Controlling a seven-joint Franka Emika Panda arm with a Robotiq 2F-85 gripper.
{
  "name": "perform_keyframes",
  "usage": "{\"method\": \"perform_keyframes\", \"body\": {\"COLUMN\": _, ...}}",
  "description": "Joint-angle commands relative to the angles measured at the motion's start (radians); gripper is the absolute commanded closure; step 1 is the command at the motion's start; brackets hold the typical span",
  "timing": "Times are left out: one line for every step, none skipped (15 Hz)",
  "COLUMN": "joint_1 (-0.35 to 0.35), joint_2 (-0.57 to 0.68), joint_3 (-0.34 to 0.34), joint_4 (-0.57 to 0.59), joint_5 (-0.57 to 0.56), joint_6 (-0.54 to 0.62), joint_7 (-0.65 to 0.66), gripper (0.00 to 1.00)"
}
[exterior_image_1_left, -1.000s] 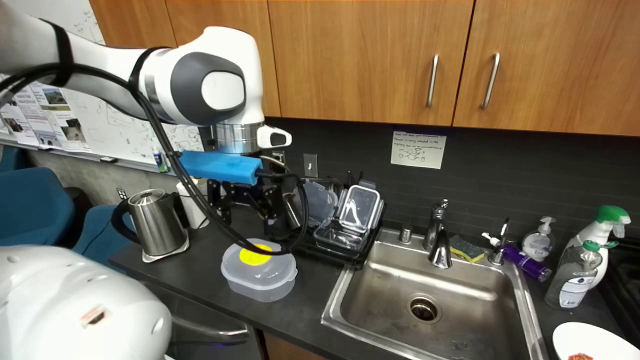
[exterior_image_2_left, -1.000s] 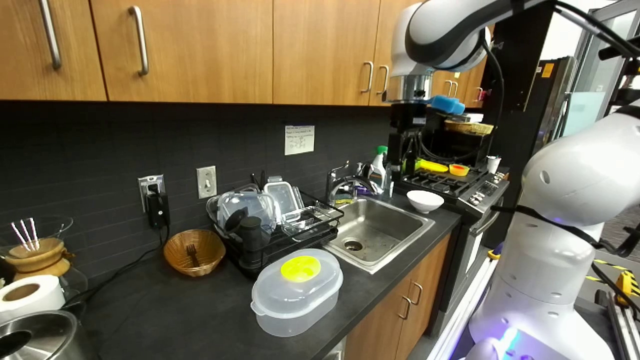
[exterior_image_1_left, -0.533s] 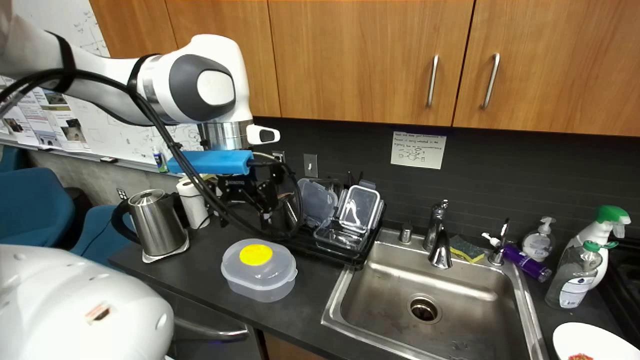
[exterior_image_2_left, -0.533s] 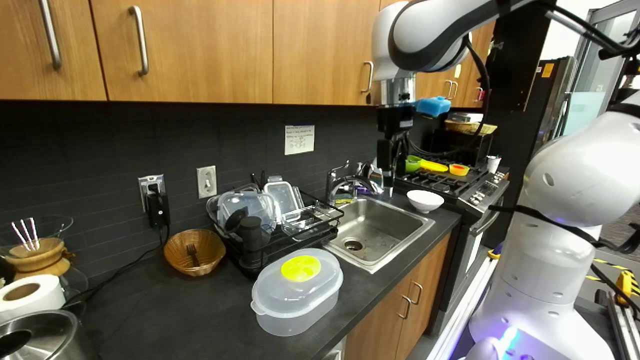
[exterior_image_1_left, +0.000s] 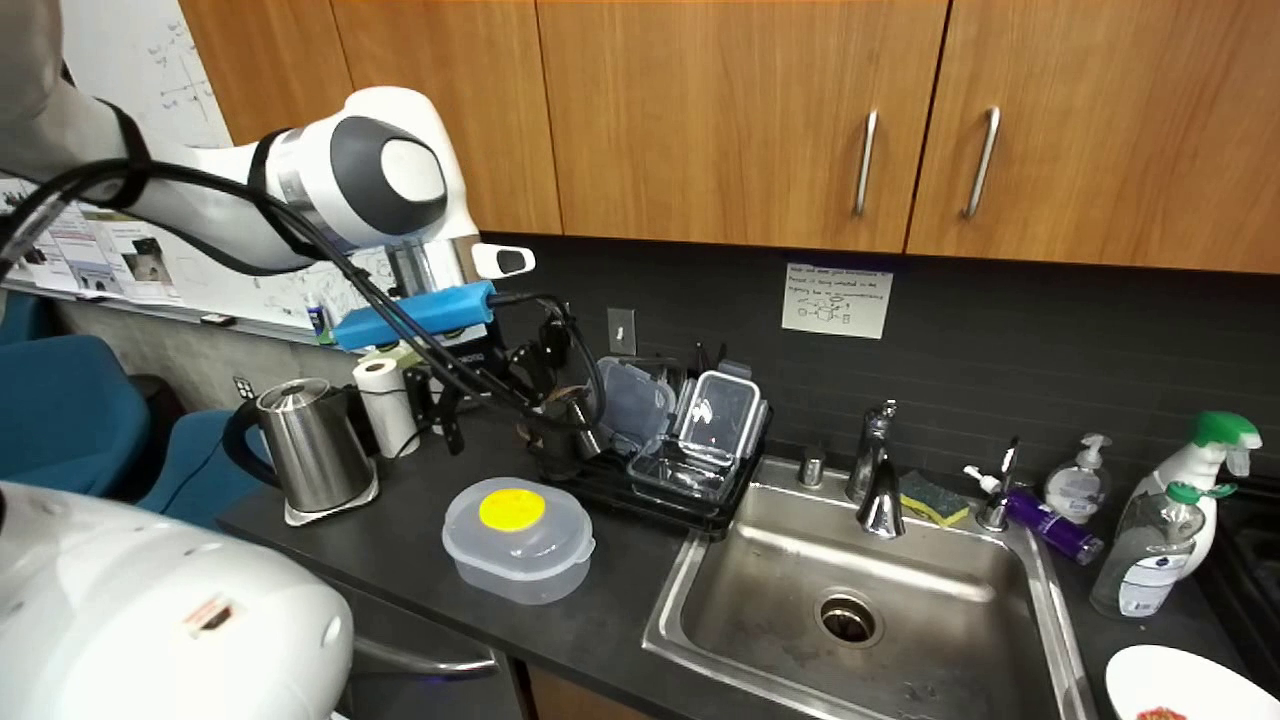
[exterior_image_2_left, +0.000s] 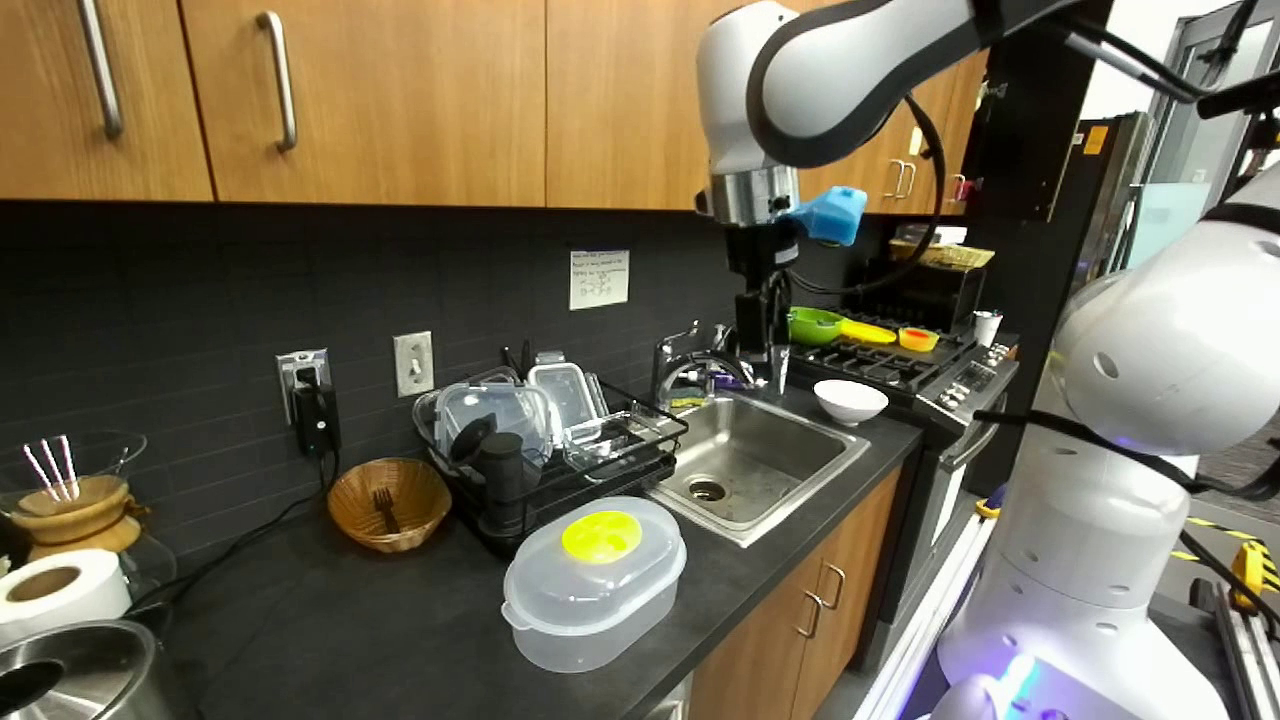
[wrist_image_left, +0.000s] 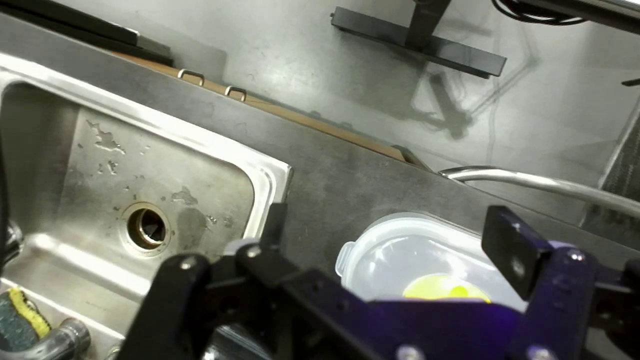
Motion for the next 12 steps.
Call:
{"method": "perform_keyframes", "body": {"joint_1": 0.018, "joint_2": 0.023, "joint_3": 0.023, "joint_4": 0.022, "joint_5": -0.105, "joint_6": 0.014, "joint_7": 0.000, "gripper": 0.00}}
{"method": "perform_keyframes", "body": {"joint_1": 0.024, "joint_2": 0.022, "joint_3": 0.027, "joint_4": 0.020, "joint_5": -0.130, "joint_6": 0.022, "joint_7": -0.004, "gripper": 0.00}}
{"method": "perform_keyframes", "body": {"joint_1": 0.028, "joint_2": 0.022, "joint_3": 0.028, "joint_4": 0.019, "joint_5": -0.144, "joint_6": 0.028, "joint_7": 0.002, "gripper": 0.00}}
{"method": "perform_keyframes", "body": {"joint_1": 0.021, "joint_2": 0.029, "joint_3": 0.034, "joint_4": 0.024, "joint_5": -0.145, "joint_6": 0.016, "joint_7": 0.040, "gripper": 0.00}}
{"method": "perform_keyframes", "body": {"joint_1": 0.016, "joint_2": 0.027, "joint_3": 0.036, "joint_4": 0.023, "joint_5": -0.149, "joint_6": 0.009, "joint_7": 0.065, "gripper": 0.00}}
{"method": "perform_keyframes", "body": {"joint_1": 0.007, "joint_2": 0.028, "joint_3": 0.042, "joint_4": 0.029, "joint_5": -0.143, "joint_6": -0.028, "joint_7": 0.101, "gripper": 0.00}}
{"method": "perform_keyframes", "body": {"joint_1": 0.003, "joint_2": 0.011, "joint_3": 0.042, "joint_4": 0.019, "joint_5": -0.147, "joint_6": -0.042, "joint_7": 0.122, "gripper": 0.00}}
{"method": "perform_keyframes", "body": {"joint_1": -0.003, "joint_2": 0.000, "joint_3": 0.046, "joint_4": 0.016, "joint_5": -0.147, "joint_6": -0.062, "joint_7": 0.161, "gripper": 0.00}}
{"method": "perform_keyframes", "body": {"joint_1": -0.004, "joint_2": -0.002, "joint_3": 0.043, "joint_4": 0.017, "joint_5": -0.145, "joint_6": -0.075, "joint_7": 0.177, "gripper": 0.00}}
{"method": "perform_keyframes", "body": {"joint_1": -0.004, "joint_2": -0.002, "joint_3": 0.044, "joint_4": 0.016, "joint_5": -0.151, "joint_6": -0.077, "joint_7": 0.190, "gripper": 0.00}}
{"method": "perform_keyframes", "body": {"joint_1": 0.003, "joint_2": -0.001, "joint_3": 0.041, "joint_4": 0.014, "joint_5": -0.156, "joint_6": -0.071, "joint_7": 0.183, "gripper": 0.00}}
{"method": "perform_keyframes", "body": {"joint_1": 0.010, "joint_2": -0.002, "joint_3": 0.037, "joint_4": 0.009, "joint_5": -0.163, "joint_6": -0.053, "joint_7": 0.170, "gripper": 0.00}}
